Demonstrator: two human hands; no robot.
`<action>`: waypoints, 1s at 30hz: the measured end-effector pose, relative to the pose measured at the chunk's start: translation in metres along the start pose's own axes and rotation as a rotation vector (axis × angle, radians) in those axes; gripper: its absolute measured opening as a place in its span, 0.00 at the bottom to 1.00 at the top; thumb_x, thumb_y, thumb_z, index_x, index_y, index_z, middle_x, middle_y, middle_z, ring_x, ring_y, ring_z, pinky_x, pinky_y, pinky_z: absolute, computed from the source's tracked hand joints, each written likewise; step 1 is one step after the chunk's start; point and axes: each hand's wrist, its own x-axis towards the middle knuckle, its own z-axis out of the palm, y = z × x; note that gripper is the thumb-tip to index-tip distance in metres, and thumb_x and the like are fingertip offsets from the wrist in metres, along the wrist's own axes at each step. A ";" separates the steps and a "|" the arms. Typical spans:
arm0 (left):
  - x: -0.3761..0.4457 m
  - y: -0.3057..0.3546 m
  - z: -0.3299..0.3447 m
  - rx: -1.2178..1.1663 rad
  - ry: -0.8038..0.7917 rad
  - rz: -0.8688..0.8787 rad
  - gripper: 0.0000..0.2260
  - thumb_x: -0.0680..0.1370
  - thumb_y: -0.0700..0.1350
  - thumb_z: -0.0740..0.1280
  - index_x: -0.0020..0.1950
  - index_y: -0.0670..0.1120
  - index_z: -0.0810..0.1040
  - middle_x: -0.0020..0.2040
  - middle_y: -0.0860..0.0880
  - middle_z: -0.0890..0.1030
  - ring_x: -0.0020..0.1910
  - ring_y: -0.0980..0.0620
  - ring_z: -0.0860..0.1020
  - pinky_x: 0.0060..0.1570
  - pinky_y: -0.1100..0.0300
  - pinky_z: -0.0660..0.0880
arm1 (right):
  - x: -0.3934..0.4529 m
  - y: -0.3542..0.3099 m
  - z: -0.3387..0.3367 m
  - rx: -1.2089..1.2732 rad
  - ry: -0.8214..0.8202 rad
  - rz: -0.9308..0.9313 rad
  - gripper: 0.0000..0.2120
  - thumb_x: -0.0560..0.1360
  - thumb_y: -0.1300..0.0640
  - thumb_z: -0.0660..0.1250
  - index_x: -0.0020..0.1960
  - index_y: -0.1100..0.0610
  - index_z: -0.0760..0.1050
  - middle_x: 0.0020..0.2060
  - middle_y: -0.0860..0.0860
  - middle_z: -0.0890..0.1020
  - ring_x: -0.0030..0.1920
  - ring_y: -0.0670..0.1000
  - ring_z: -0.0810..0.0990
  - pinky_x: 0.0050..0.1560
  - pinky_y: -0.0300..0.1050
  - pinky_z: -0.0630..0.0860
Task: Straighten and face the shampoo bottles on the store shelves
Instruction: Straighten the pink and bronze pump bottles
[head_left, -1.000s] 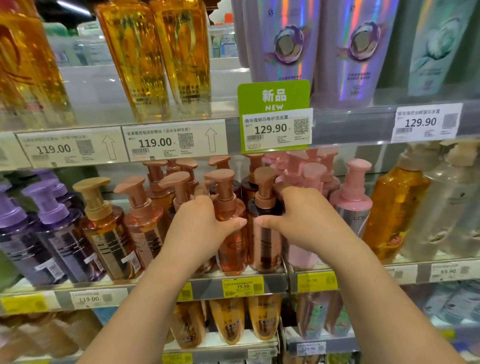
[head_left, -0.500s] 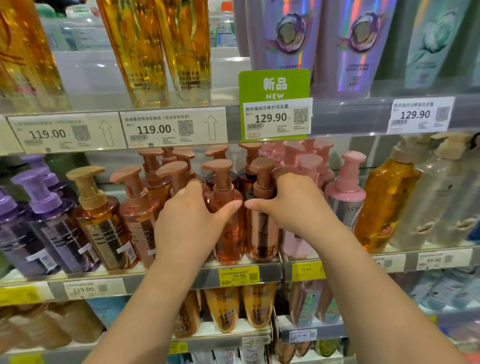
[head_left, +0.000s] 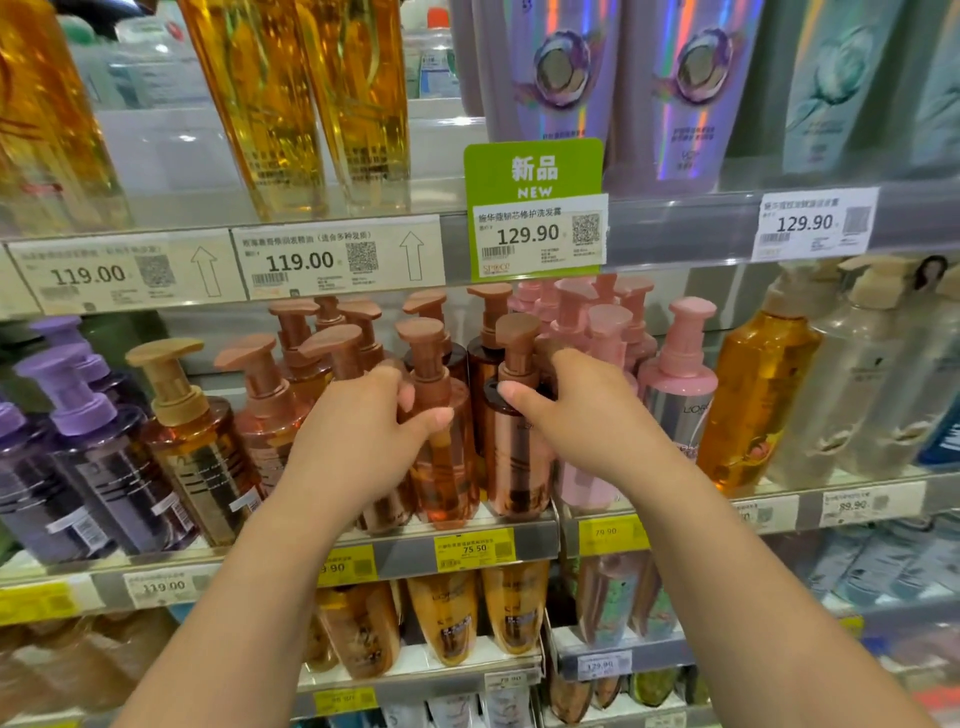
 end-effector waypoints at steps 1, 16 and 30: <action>0.000 0.001 -0.002 -0.003 -0.018 -0.003 0.18 0.74 0.60 0.69 0.39 0.50 0.65 0.32 0.53 0.75 0.37 0.49 0.76 0.32 0.55 0.68 | -0.001 0.001 0.000 0.011 0.037 -0.006 0.19 0.79 0.43 0.65 0.63 0.54 0.75 0.51 0.50 0.82 0.43 0.47 0.78 0.40 0.41 0.71; 0.009 0.014 -0.002 -0.119 -0.186 -0.026 0.18 0.72 0.55 0.74 0.48 0.50 0.67 0.41 0.55 0.74 0.44 0.52 0.75 0.40 0.57 0.67 | -0.006 0.008 0.003 -0.002 0.069 -0.045 0.24 0.76 0.43 0.71 0.68 0.52 0.74 0.62 0.50 0.82 0.62 0.52 0.78 0.53 0.41 0.70; 0.009 0.018 0.003 -0.037 -0.052 -0.057 0.24 0.68 0.63 0.74 0.37 0.50 0.64 0.37 0.50 0.74 0.35 0.55 0.70 0.35 0.56 0.67 | 0.000 0.010 -0.003 -0.031 0.038 -0.052 0.24 0.74 0.41 0.71 0.66 0.51 0.76 0.59 0.49 0.83 0.58 0.51 0.79 0.50 0.41 0.73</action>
